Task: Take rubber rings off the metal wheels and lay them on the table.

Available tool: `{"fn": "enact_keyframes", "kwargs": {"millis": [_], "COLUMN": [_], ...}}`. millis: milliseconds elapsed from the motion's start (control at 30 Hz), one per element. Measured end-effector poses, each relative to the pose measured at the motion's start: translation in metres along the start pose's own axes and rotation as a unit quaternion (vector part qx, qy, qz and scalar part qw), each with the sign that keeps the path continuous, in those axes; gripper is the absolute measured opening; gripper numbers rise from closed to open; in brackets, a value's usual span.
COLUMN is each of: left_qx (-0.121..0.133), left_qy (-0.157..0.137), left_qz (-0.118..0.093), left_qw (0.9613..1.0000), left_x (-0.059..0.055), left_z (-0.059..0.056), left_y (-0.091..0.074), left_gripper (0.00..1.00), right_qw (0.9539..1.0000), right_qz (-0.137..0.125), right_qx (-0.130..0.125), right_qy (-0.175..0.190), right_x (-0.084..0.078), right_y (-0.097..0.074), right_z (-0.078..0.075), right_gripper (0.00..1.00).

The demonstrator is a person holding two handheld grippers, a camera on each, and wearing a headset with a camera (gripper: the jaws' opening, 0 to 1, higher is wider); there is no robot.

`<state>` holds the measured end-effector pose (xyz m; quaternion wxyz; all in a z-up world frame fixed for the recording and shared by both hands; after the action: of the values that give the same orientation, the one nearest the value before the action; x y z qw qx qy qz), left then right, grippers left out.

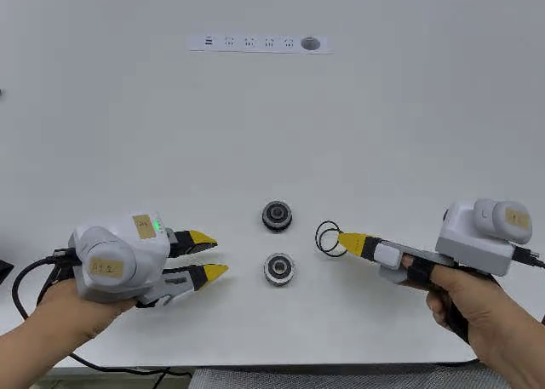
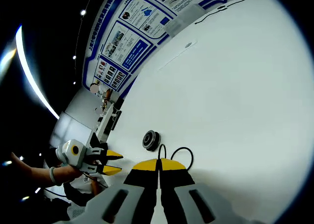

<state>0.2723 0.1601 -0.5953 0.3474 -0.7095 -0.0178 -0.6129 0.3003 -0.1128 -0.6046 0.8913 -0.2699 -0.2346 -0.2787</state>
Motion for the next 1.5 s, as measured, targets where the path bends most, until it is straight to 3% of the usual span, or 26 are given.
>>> {"fn": "enact_keyframes", "kwargs": {"millis": [133,333,567,767,1100,1300,1400,1500], "left_qx": [0.000,0.000,0.000,0.002,0.016,0.020,0.018,0.019], "left_qy": [0.000,-0.001,0.001,0.002,0.004,0.007,0.010,0.017], "left_qz": [0.000,0.002,0.005,0.000,-0.027,-0.038,-0.042,-0.039], "left_qw": [1.0000,1.0000,1.0000,1.0000,0.9995,0.9990,0.9989,0.9989], "left_x": [-0.001,-0.001,-0.001,0.000,0.015,0.031,0.037,0.038], "left_z": [0.001,0.001,0.002,0.004,0.013,0.015,0.016,0.018], "left_y": [0.000,0.000,0.001,0.002,0.008,0.019,0.025,0.031], "left_gripper": [0.22,0.22,0.22,0.21,0.23,0.21,0.18,0.24], "right_qw": [0.9999,0.9994,0.9973,0.9937,0.9883,0.9813,0.9808,0.9800], "right_qz": [-0.002,0.003,0.012,0.022,0.009,0.010,0.011,0.014], "right_qx": [-0.013,-0.035,-0.047,-0.048,-0.023,-0.002,0.000,0.004], "right_qy": [0.009,-0.007,-0.055,-0.099,-0.150,-0.192,-0.195,-0.199], "right_x": [-0.003,-0.004,-0.004,-0.003,0.006,0.005,0.005,0.004], "right_y": [0.001,0.000,0.001,0.001,0.002,0.008,0.010,0.012], "right_z": [-0.008,-0.016,-0.018,-0.016,0.004,0.017,0.019,0.021], "right_gripper": [0.02,0.02,0.02,0.11,0.26,0.27,0.27,0.27]}}
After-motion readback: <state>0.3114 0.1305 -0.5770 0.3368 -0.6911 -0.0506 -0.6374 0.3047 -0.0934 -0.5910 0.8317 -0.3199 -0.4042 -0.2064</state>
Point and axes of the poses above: the centre of the closed fingertips' face, and the gripper's own axes: y roughly forward along the fingers, z roughly to its left, x roughly out of its top, the point moved 8 cm from there along -y, roughly backward along the fingers, and after that the axes turned 11 degrees about -z, right-handed, at the moved point
